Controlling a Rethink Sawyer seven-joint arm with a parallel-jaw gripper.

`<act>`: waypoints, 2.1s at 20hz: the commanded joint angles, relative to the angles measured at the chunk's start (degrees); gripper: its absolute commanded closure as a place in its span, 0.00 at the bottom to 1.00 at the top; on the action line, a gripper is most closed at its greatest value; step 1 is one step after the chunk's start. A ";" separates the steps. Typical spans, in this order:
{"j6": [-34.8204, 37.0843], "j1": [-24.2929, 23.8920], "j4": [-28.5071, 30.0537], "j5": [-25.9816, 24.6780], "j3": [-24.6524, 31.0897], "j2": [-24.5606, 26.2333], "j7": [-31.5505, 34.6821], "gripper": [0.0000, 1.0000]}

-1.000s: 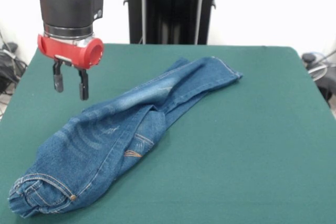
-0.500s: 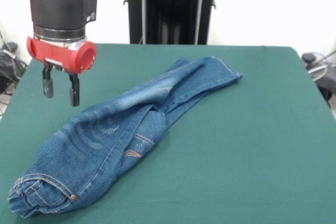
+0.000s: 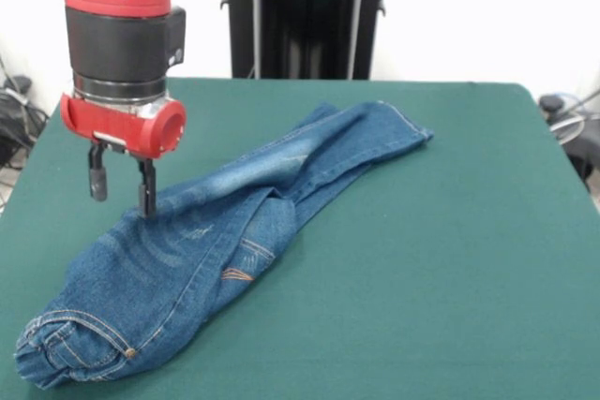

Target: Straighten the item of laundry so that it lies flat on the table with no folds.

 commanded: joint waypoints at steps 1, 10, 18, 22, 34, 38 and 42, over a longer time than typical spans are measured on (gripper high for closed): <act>4.45 2.67 -0.80 -0.31 1.76 2.73 4.32 0.00; 4.24 2.65 -0.81 -0.06 2.08 3.14 3.95 0.00; 2.90 2.32 -0.26 -0.39 2.28 3.48 3.94 0.00; 3.55 2.38 -0.83 -0.12 2.27 3.53 3.92 0.00; 2.83 3.25 -1.45 -0.45 1.39 4.45 4.53 0.00; 2.76 2.57 -1.57 -0.26 1.98 5.30 4.25 0.00; 1.16 1.58 -1.45 -0.57 2.47 6.10 4.00 0.00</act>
